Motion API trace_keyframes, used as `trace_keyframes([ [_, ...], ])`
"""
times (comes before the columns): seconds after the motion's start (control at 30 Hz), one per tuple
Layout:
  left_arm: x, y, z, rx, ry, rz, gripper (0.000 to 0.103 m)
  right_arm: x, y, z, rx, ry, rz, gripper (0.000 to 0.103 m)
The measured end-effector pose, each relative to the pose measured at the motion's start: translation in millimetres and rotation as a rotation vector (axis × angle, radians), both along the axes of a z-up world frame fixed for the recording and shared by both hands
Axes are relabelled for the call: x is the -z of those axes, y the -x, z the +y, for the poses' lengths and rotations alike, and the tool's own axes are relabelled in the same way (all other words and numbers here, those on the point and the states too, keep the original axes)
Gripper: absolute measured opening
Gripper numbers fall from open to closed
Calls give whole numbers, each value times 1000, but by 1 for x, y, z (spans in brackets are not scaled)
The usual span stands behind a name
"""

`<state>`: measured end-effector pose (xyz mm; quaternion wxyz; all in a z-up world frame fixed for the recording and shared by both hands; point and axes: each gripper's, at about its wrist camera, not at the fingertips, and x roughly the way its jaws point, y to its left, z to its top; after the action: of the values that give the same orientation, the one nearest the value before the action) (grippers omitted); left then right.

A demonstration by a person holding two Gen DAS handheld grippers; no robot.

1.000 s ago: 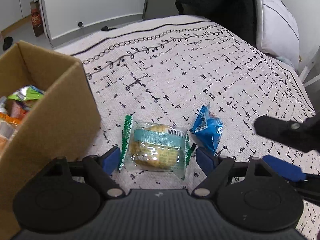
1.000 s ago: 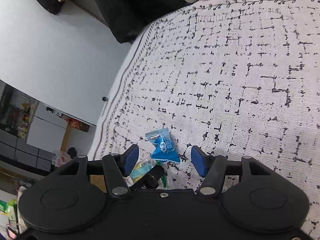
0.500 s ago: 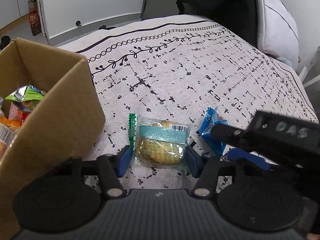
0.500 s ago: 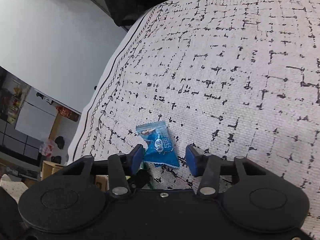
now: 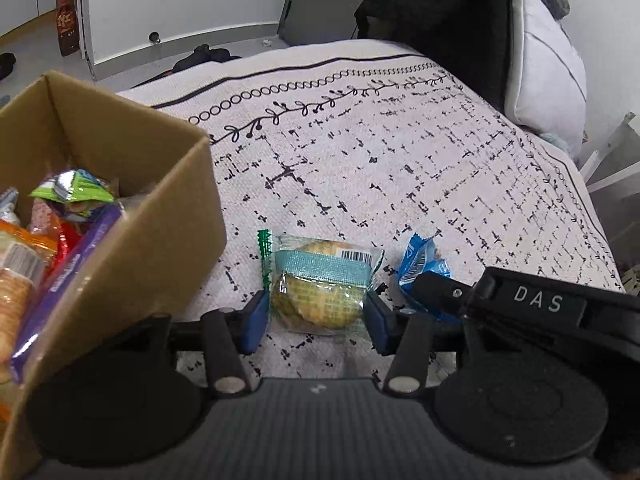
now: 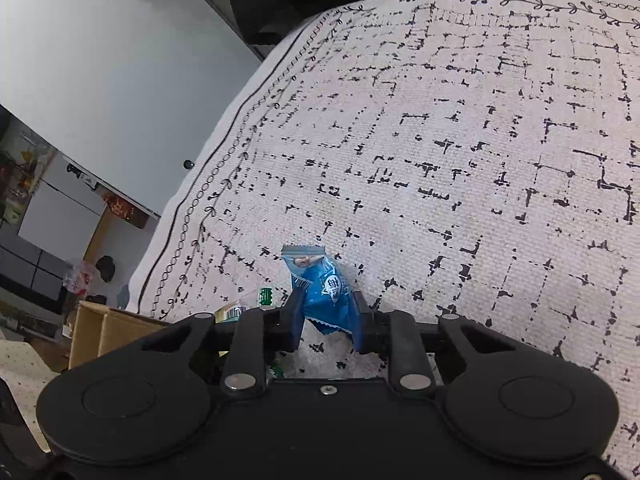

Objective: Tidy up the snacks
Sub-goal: 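Carry both snacks over the cardboard box and open both grippers inside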

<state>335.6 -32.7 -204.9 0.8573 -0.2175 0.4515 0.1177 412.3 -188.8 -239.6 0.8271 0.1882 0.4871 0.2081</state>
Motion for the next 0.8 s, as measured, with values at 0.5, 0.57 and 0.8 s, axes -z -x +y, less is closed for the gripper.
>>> trace_keyframes([
  [0.5,-56,40,10,-33,-5,-86,50,-62,33,-13,-6,-79,-126,21],
  [0.57,-63,47,13,-38,-11,-98,50,-70,39,-11,-14,-86,-143,21],
  [0.8,-85,72,24,-48,-30,-129,50,-91,59,1,-51,-101,-192,21],
])
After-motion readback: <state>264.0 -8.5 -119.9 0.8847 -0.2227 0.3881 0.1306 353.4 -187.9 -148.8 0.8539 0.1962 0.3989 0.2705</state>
